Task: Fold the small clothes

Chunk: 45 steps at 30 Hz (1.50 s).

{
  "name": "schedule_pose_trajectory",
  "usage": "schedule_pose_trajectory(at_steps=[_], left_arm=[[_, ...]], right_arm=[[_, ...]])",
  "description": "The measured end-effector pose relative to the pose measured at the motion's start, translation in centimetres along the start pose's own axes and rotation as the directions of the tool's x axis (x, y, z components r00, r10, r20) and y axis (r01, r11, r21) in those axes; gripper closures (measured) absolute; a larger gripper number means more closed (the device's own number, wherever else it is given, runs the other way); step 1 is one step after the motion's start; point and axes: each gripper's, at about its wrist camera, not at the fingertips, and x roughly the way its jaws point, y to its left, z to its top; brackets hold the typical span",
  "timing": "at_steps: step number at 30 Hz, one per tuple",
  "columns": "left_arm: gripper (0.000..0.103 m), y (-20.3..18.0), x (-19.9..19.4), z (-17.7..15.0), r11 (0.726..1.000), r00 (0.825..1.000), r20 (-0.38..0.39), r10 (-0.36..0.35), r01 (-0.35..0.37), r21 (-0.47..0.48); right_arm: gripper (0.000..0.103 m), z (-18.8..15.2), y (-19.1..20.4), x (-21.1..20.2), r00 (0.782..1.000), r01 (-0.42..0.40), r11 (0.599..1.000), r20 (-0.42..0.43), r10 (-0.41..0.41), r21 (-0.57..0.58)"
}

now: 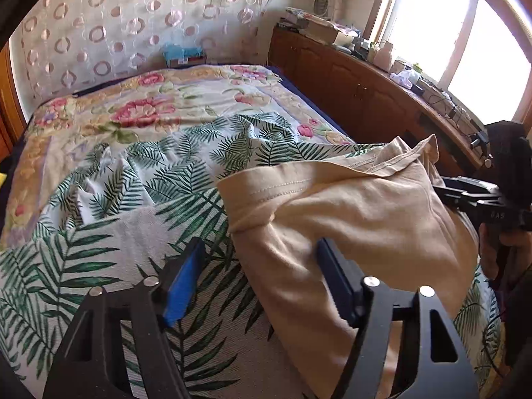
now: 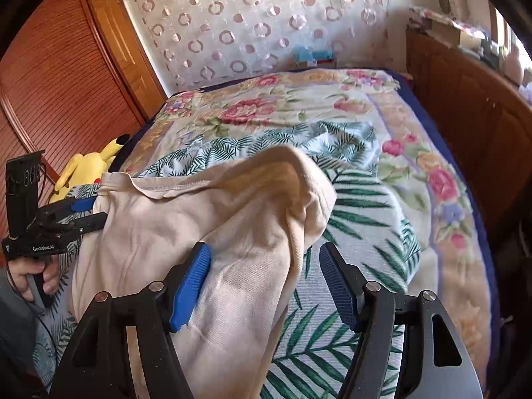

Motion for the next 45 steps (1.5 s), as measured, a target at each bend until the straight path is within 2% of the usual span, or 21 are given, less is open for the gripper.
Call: schedule_pose_trajectory(at_steps=[1,3,7,8,10,11,13,15,21,24,28,29,33,35,37,39,44,45], left_arm=[[0.041,0.0,0.1,-0.1,1.000,1.000,-0.005,-0.010,0.010,-0.007],[0.042,-0.1,0.2,-0.2,1.000,1.000,-0.002,-0.014,0.014,-0.008],[0.043,-0.8,0.4,0.0,1.000,1.000,-0.008,0.000,0.000,0.019],[0.046,-0.8,0.4,0.0,1.000,1.000,-0.009,-0.006,0.006,0.023],[0.061,-0.9,0.4,0.1,0.999,0.999,-0.014,-0.036,0.036,0.021],[0.065,-0.9,0.4,0.2,0.999,0.999,-0.013,-0.044,0.044,0.017],[0.085,-0.8,0.4,0.3,0.998,0.998,-0.020,-0.063,0.063,0.010],[0.088,-0.9,-0.2,0.3,0.997,0.996,-0.014,-0.083,0.083,-0.005],[0.088,-1.8,-7.0,-0.4,0.993,0.986,0.122,-0.115,0.114,0.013],[0.089,-1.4,-12.1,-1.1,0.993,0.967,0.227,-0.112,0.117,-0.008],[0.089,1.0,-18.1,-2.7,0.998,0.943,0.330,-0.037,0.054,-0.041],[0.089,1.6,-18.9,-3.1,0.998,0.929,0.368,-0.036,0.053,-0.037],[0.089,5.8,-23.2,-6.3,0.992,0.909,0.408,0.086,-0.042,-0.117],[0.089,8.1,-24.7,-8.2,0.981,0.897,0.413,0.157,-0.094,-0.170],[0.089,10.6,-25.6,-10.2,0.964,0.889,0.399,0.224,-0.142,-0.225],[0.089,13.2,-25.7,-12.0,0.939,0.882,0.367,0.294,-0.195,-0.283],[0.089,18.9,-24.5,-15.7,0.875,0.881,0.291,0.373,-0.230,-0.425],[0.089,19.6,-24.3,-16.3,0.856,0.879,0.265,0.396,-0.249,-0.454]], right_arm=[[0.033,0.1,-0.2,0.3,1.000,-0.003,1.000,-0.006,0.003,0.014],[0.033,0.1,-0.2,0.8,0.999,-0.017,1.000,-0.032,0.017,0.011],[0.033,0.3,0.6,0.8,1.000,-0.008,0.999,-0.030,0.007,-0.039],[0.042,0.1,0.7,1.1,1.000,-0.005,0.999,-0.028,0.004,-0.048],[0.058,0.2,0.9,1.3,0.998,-0.042,0.997,-0.040,0.040,-0.065],[0.072,0.2,1.1,1.4,0.998,-0.046,0.996,-0.041,0.043,-0.078],[0.082,0.0,1.4,1.8,0.997,-0.075,0.991,-0.042,0.070,-0.111],[0.086,0.0,1.5,1.6,0.998,-0.062,0.990,-0.025,0.059,-0.129],[0.087,0.9,3.4,-2.6,0.986,-0.111,0.975,0.102,0.133,-0.193],[0.088,1.7,5.6,-4.2,0.978,-0.117,0.962,0.140,0.155,-0.246],[0.088,2.9,9.4,-5.2,0.966,-0.137,0.931,0.163,0.201,-0.339],[0.088,3.3,10.5,-5.2,0.962,-0.150,0.920,0.161,0.221,-0.362],[0.088,5.0,15.6,-3.9,0.943,-0.206,0.869,0.146,0.299,-0.450],[0.088,5.9,19.0,-2.2,0.934,-0.242,0.830,0.111,0.339,-0.502],[0.088,6.9,22.0,0.2,0.932,-0.260,0.793,0.073,0.356,-0.550],[0.088,7.8,25.9,2.8,0.941,-0.254,0.755,0.028,0.338,-0.605],[0.088,9.6,34.0,7.9,0.953,-0.238,0.664,-0.039,0.300,-0.708],[0.088,9.9,35.6,9.2,0.955,-0.242,0.652,-0.059,0.291,-0.718]])
